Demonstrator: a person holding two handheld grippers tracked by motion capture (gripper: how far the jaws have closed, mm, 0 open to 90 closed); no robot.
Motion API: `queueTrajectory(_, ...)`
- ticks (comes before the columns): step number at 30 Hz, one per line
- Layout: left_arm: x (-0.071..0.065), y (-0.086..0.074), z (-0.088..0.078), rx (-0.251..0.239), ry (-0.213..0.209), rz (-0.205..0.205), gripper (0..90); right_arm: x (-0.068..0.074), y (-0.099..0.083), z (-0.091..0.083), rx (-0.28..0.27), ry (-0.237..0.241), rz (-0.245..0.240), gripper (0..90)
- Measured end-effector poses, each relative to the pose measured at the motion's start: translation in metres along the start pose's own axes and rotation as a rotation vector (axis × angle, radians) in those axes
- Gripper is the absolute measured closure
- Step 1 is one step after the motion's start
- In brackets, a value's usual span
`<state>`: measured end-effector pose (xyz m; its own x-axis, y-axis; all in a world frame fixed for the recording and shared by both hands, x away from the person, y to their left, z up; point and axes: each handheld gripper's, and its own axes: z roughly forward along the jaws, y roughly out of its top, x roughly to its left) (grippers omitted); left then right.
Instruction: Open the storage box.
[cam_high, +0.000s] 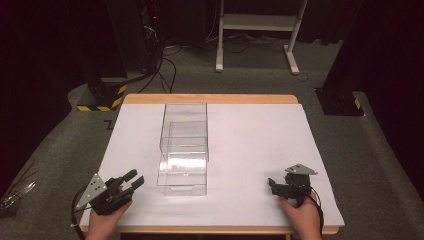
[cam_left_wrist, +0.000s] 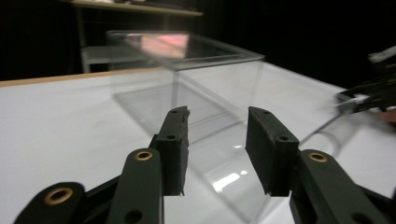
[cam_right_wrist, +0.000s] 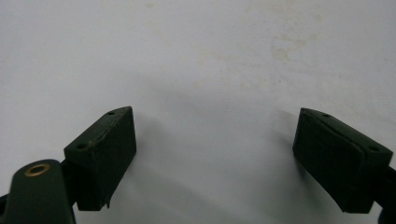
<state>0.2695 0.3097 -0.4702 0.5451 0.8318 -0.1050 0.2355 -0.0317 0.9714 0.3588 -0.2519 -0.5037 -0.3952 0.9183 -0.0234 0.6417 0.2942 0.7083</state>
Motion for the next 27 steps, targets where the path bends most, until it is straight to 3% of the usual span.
queueTrajectory(2, 0.006, -0.003, 0.001, 0.03, 0.052, -0.003, 55.9, 0.0, 0.0, 0.0, 0.0, 0.0, 0.0, 13.6)
queueTrajectory(3, 0.006, -0.003, 0.001, 0.03, 0.052, -0.003, 54.8, 0.0, 0.0, 0.0, 0.0, 0.0, 0.0, 13.6)
queueTrajectory(5, 0.014, -0.008, 0.004, 0.088, 0.122, -0.01, 53.2, 0.0, 0.0, 0.0, 0.0, 0.001, 0.001, 13.6)
queueTrajectory(9, 0.019, -0.016, 0.01, 0.17, 0.222, 0.032, 50.2, 0.0, 0.0, 0.0, 0.0, 0.001, 0.001, 13.6)
queueTrajectory(13, 0.022, -0.022, 0.019, 0.272, 0.289, 0.065, 47.7, 0.0, 0.0, 0.0, 0.0, 0.001, 0.001, 13.6)
queueTrajectory(17, 0.025, -0.026, 0.027, 0.366, 0.304, 0.058, 45.6, 0.0, 0.0, 0.0, 0.0, 0.001, 0.0, 13.6)
queueTrajectory(24, 0.028, -0.027, 0.031, 0.404, 0.301, 0.019, 40.9, 0.0, 0.0, 0.0, 0.0, 0.001, 0.001, 13.6)
queueTrajectory(27, 0.029, -0.026, 0.032, 0.422, 0.296, 0.02, 39.6, 0.0, 0.0, 0.0, -0.001, 0.005, 0.006, 13.7)
